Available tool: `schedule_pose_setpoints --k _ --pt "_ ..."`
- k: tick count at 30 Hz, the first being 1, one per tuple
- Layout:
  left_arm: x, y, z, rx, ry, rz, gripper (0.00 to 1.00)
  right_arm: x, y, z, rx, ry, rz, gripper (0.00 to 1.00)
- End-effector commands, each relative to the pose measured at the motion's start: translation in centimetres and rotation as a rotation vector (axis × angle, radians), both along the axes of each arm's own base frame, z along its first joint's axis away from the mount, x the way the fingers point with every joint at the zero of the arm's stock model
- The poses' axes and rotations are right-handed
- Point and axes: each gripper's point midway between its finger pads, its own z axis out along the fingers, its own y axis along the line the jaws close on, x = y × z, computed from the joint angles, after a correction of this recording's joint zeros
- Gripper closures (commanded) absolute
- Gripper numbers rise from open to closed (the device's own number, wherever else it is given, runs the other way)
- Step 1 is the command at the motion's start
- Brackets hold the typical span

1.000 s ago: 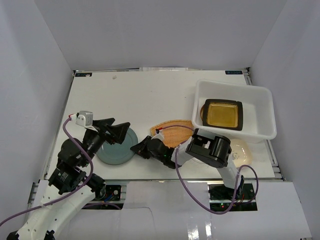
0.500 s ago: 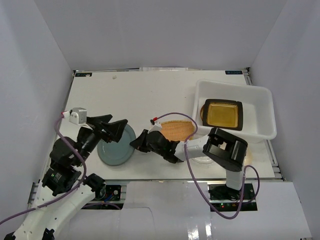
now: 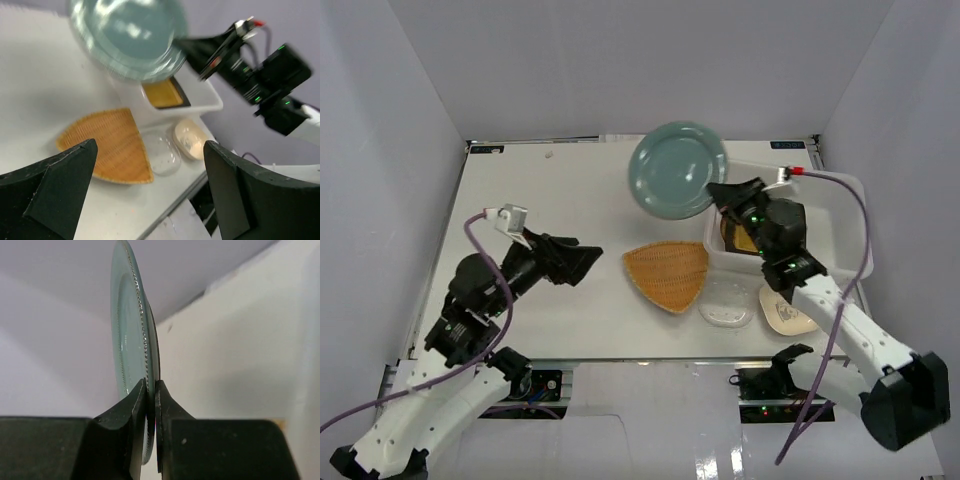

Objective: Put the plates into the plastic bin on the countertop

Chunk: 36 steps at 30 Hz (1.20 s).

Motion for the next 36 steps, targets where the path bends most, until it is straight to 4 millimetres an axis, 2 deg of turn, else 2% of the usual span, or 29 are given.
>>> schedule_pose_setpoints --k 1,2,3,4,5,6,7,8,10,11,13,16,17,18,23,24,25,26,27,28,30,32,34,35,36 --pt "-0.2 -3.5 -5.4 -0.001 0.192 -0.158 0.02 -0.3 -7.6 4.1 0.032 -0.115 -0.164 0.92" --pt "-0.2 -4.1 -6.3 -0.020 0.239 -0.179 0.02 0.4 -11.1 2.8 0.008 -0.084 -0.257 0.92" --pt "0.2 -4.4 -6.8 -0.039 0.251 -0.181 0.03 0.3 -12.8 2.5 0.001 -0.079 -0.291 0.92" --pt "0.4 -4.7 -8.9 -0.035 0.299 -0.177 0.05 -0.2 -13.8 2.8 -0.001 -0.090 -0.290 0.92" --pt "1.1 -5.0 -9.5 -0.061 0.327 -0.162 0.07 0.2 -16.8 1.5 -0.013 -0.058 -0.372 0.92" --pt "1.4 -5.1 -10.3 -0.069 0.348 -0.150 0.07 0.2 -17.7 1.1 -0.011 -0.049 -0.377 0.92" --pt "1.7 -5.1 -12.0 -0.062 0.383 -0.134 0.08 0.1 -18.2 0.6 -0.008 -0.037 -0.359 0.92" --pt "2.2 -5.3 -13.4 -0.051 0.421 -0.119 0.08 0.3 -20.4 0.1 -0.010 -0.025 -0.415 0.92" --pt "3.0 -5.4 -15.3 -0.038 0.464 -0.089 0.08 0.6 -21.5 -1.7 -0.007 0.025 -0.420 0.92" --pt "3.5 -5.7 -16.5 -0.026 0.491 -0.079 0.08 0.8 -22.8 -2.1 -0.010 0.037 -0.450 0.92" --pt "4.2 -6.0 -17.6 -0.027 0.509 -0.067 0.08 1.3 -24.0 -3.7 -0.025 0.078 -0.487 0.92" --pt "5.3 -6.5 -19.4 -0.014 0.539 -0.045 0.07 2.0 -24.8 -5.8 -0.050 0.131 -0.508 0.92" --pt "5.8 -6.6 -19.5 -0.019 0.532 -0.037 0.07 2.2 -24.9 -6.3 -0.050 0.143 -0.507 0.92" --pt "6.2 -6.8 -20.6 -0.004 0.555 -0.025 0.07 2.6 -25.0 -7.4 -0.053 0.168 -0.503 0.92" --pt "7.7 -7.7 -23.5 0.025 0.603 -0.009 0.08 3.4 -25.1 -10.6 -0.070 0.241 -0.490 0.92" --pt "8.0 -8.2 -23.5 0.019 0.600 -0.018 0.08 3.3 -25.2 -11.1 -0.071 0.253 -0.492 0.83" --pt "8.2 -8.4 -24.9 0.036 0.634 -0.019 0.08 3.3 -25.3 -11.3 -0.079 0.258 -0.493 0.69" --pt "8.4 -8.9 -24.9 0.030 0.629 -0.034 0.10 3.1 -25.4 -11.7 -0.097 0.273 -0.498 0.57" --pt "8.5 -9.1 -25.2 0.031 0.632 -0.036 0.11 3.0 -25.7 -11.6 -0.112 0.273 -0.511 0.36" --pt "8.7 -9.2 -26.3 0.046 0.655 -0.032 0.12 2.8 -25.8 -11.6 -0.126 0.277 -0.514 0.27" --pt "9.2 -9.6 -26.7 0.046 0.655 -0.027 0.16 2.4 -25.7 -11.0 -0.166 0.274 -0.501 0.10" --pt "9.8 -10.1 -27.5 0.048 0.659 -0.024 0.18 2.0 -25.5 -10.9 -0.181 0.278 -0.491 0.02" --pt "10.4 -10.4 -28.0 0.052 0.661 -0.013 0.22 1.6 -25.3 -10.0 -0.199 0.249 -0.482 0.08" --pt "10.6 -10.4 -28.8 0.061 0.677 -0.002 0.24 1.4 -25.3 -9.9 -0.207 0.246 -0.480 0.10" --pt "11.0 -10.4 -29.0 0.060 0.676 0.011 0.30 1.1 -25.1 -9.4 -0.212 0.236 -0.475 0.10"
